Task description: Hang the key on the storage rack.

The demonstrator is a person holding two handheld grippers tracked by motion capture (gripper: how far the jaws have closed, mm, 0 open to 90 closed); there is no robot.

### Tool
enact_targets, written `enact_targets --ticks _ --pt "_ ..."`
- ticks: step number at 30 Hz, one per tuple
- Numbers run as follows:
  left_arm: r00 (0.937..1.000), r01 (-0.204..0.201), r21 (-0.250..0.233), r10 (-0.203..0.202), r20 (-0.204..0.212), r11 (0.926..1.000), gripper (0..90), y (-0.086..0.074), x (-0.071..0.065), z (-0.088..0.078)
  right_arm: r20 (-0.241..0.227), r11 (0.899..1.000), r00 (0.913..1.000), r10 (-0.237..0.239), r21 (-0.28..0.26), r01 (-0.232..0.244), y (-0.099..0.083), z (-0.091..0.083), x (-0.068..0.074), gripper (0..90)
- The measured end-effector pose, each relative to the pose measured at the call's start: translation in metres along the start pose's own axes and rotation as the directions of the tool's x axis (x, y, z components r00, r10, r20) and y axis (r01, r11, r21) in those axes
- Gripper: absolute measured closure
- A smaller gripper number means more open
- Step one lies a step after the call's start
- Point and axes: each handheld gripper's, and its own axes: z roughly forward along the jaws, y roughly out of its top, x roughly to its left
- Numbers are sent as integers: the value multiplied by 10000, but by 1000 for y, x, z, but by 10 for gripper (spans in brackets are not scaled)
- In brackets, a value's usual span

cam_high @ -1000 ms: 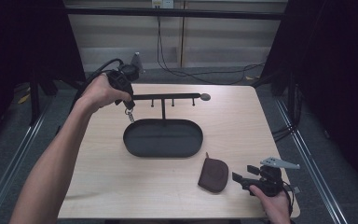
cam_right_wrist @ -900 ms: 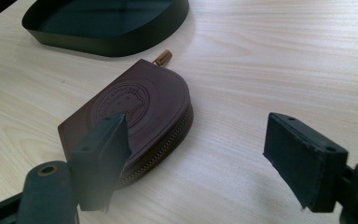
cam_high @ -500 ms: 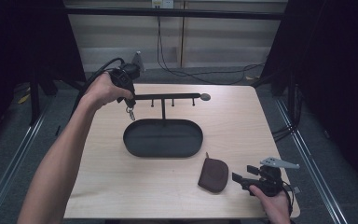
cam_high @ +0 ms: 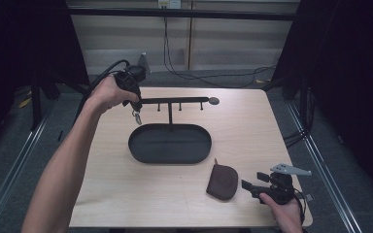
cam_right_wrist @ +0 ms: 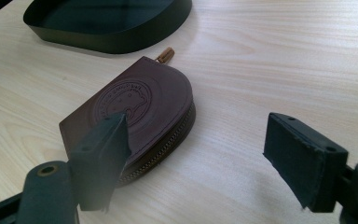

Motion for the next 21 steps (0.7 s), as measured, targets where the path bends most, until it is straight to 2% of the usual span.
enact_targets --ticks 3,5,8,15,16,21 --pt "10000 -2 50 3 -90 10000 891 1 2 2 -11 10000 10000 29 -9 -29 0 -1 0 219" --pt "9998 144 -34 -145 -129 9999 891 0 3 3 -17 10000 10000 7 -3 -7 0 0 0 219" --pt "9992 392 -196 -390 120 9990 892 -1 6 3 -29 10000 10000 -17 15 17 0 0 0 219" --pt "9996 265 -88 -266 -89 9996 889 -1 10 4 -41 10000 10000 -18 80 18 0 1 1 219" --pt "9992 341 -86 -343 -206 9994 887 0 10 6 -28 10000 10000 -14 86 14 0 1 1 219" --pt "9984 557 -255 -560 -116 9981 877 -2 15 6 4 10000 10000 37 21 -37 0 0 -1 219"
